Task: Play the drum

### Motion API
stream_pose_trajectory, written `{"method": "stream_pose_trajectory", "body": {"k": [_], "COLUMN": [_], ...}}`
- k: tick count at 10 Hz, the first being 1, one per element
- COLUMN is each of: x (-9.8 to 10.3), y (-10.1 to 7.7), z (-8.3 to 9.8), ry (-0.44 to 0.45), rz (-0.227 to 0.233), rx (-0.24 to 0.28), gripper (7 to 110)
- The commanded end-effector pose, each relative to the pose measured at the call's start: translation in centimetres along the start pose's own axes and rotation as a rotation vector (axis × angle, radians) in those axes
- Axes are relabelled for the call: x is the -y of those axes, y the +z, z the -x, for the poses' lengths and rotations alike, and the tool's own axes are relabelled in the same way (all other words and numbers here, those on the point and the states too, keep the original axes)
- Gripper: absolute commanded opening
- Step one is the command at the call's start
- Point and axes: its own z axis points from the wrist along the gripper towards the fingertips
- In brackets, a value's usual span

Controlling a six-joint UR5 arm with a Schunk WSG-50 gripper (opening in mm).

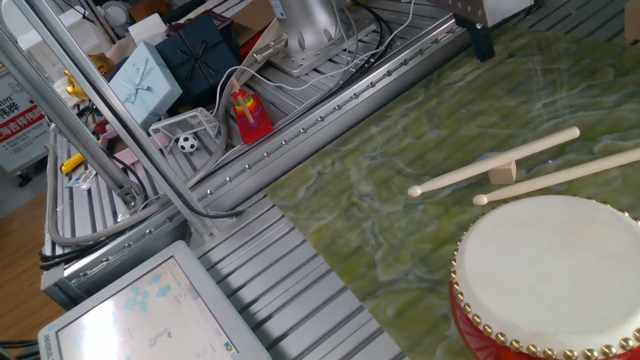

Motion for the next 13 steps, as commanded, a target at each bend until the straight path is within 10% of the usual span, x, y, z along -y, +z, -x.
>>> {"method": "stream_pose_trajectory", "body": {"k": [1, 4, 13], "x": [1.6, 0.9, -2.1], "y": [-0.1, -0.3, 0.1], "z": [0.4, 3.1, 4.1], "ry": [-0.024, -0.042, -0.083], "rz": [-0.06, -0.036, 0.08], "rx": [0.017, 0.124, 0.164], "gripper": [7, 7, 7]}}
